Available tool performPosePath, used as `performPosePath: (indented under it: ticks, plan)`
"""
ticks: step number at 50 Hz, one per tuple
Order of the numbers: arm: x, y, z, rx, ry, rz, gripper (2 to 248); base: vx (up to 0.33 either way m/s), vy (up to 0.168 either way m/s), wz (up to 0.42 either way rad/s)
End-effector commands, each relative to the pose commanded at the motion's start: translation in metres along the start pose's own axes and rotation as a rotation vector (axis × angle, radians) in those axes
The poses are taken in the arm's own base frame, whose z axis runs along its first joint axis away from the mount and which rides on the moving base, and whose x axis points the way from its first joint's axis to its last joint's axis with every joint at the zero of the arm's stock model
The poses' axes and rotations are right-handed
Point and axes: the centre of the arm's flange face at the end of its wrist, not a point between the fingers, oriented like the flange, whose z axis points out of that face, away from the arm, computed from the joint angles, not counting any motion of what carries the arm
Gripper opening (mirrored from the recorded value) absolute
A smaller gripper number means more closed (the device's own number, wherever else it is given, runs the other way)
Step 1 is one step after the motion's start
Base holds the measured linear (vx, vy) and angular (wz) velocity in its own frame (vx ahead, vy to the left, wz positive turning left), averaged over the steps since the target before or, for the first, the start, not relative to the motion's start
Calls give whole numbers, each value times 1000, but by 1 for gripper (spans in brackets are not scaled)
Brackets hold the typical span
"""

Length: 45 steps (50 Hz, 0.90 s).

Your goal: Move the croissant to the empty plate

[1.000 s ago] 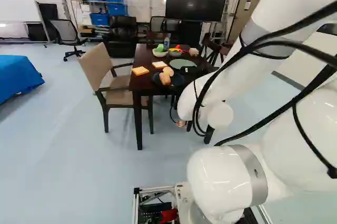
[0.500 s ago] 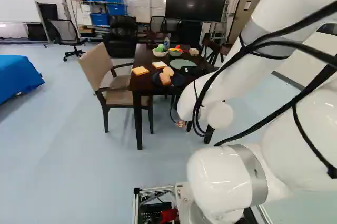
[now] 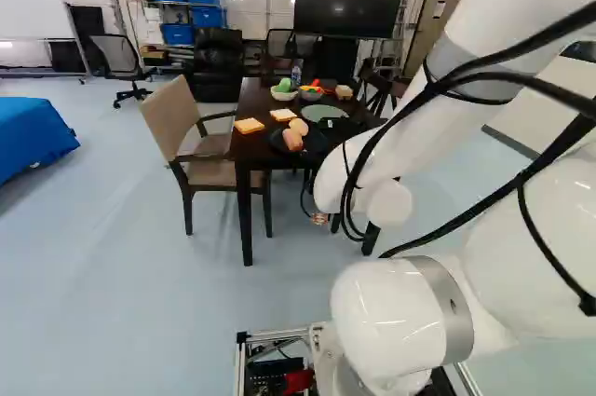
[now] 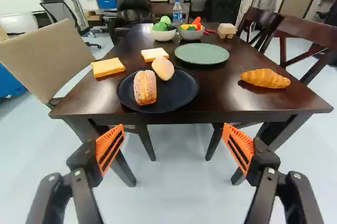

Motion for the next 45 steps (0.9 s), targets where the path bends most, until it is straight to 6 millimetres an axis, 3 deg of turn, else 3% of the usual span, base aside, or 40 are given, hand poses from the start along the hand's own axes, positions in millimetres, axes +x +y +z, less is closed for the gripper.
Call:
performPosePath:
  ticks: [12, 45]
  plan:
    - [0, 0, 0, 0, 0, 0, 247, 63, -34, -43]
    - [0, 0, 0, 0, 0, 0, 247, 120, -97, -237]
